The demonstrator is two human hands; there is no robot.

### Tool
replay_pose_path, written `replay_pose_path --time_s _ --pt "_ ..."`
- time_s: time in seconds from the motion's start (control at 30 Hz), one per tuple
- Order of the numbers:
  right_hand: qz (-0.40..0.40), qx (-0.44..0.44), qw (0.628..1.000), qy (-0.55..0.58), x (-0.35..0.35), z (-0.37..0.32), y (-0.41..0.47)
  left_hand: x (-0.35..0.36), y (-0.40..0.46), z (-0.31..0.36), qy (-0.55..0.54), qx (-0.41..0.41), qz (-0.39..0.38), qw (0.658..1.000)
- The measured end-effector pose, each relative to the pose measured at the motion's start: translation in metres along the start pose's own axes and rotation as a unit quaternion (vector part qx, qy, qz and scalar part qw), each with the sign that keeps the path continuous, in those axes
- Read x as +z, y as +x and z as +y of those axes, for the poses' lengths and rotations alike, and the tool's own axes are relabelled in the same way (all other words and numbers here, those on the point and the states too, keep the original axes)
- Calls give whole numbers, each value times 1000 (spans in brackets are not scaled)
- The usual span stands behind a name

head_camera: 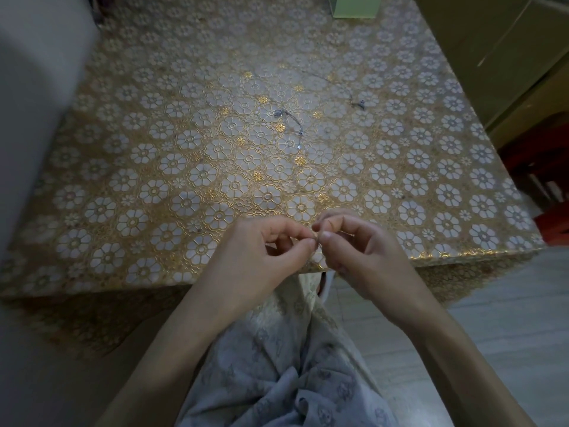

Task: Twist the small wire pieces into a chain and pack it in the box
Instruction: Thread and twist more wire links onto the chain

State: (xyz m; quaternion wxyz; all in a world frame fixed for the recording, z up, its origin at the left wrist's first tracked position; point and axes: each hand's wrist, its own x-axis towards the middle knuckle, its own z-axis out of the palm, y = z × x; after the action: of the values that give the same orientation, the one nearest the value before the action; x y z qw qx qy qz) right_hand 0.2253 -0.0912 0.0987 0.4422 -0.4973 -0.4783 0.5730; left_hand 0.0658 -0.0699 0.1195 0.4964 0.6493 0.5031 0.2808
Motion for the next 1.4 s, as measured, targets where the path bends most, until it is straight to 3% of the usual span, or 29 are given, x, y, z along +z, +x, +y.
replay_pose_path --time_s 0.17,0.6,0.9,1.27,1.4 --pt "2 -20 999 -45 0 -1 1 -1 1 2 6 -3 -1 1000" --pt "0 -21 1000 -15 2 -4 1 0 0 4 26 20 -27 999" --pt "-22 28 998 57 -5 -2 1 -3 1 5 -25 3 -24 999" --pt "-36 25 997 57 -5 -1 1 -1 2 5 -109 -27 11 994" --pt "-34 29 998 51 -4 -2 1 -1 1 4 -104 5 17 994"
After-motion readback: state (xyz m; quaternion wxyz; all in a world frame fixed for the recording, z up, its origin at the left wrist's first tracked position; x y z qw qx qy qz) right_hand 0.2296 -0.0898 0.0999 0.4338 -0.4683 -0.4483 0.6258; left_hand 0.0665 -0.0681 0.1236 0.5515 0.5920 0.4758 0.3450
